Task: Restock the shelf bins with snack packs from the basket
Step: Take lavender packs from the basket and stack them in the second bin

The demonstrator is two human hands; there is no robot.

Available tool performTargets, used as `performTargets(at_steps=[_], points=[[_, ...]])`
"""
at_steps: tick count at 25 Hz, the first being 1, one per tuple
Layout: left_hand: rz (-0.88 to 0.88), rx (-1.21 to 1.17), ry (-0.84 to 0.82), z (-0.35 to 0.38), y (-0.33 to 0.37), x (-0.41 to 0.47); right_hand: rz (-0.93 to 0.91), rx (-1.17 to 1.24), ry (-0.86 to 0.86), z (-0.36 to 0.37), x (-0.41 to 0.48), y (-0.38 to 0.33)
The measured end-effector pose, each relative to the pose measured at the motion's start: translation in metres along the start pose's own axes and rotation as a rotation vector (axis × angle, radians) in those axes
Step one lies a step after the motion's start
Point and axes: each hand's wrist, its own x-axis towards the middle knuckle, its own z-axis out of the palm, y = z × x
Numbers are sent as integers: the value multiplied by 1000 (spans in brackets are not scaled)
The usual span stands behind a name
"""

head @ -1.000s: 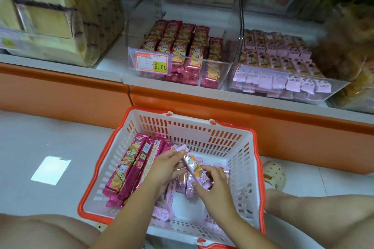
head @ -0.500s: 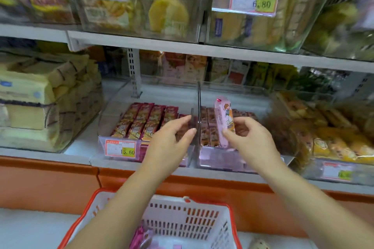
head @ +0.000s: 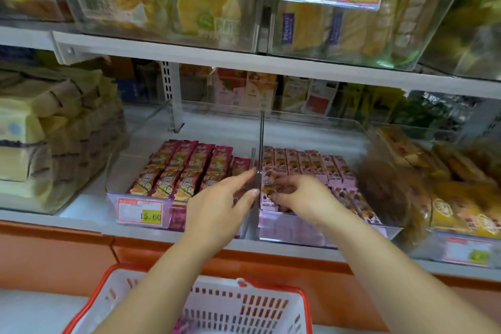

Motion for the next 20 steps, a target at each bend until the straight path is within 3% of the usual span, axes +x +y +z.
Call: performTargets(at_steps=[2,5,7,8,10,13,15,20], points=[[10,-26,-29,0,0,1,-26,6,33,-2,-9,-4],[16,-337,27,-10,-3,-25,-199,78,401,0,-44,-14],[-48,-472,145,-9,-19,-65,-354,296,532,13,-81,-15],[-123,-518,158,-2,-33,-90,-383,382,504,28,-98,-10],[-373,-589,23,24,-68,-138,-281,386,307,74,-120,16],[-652,-516,-324,69,-114,-197,183,147,-151,165,-129,94],[-733,-491,-437,86,-132,-225,404,31,-302,218,-134,146],[-901,-484,-598,88,-163,-249,380,-127,-399,288,-124,173]])
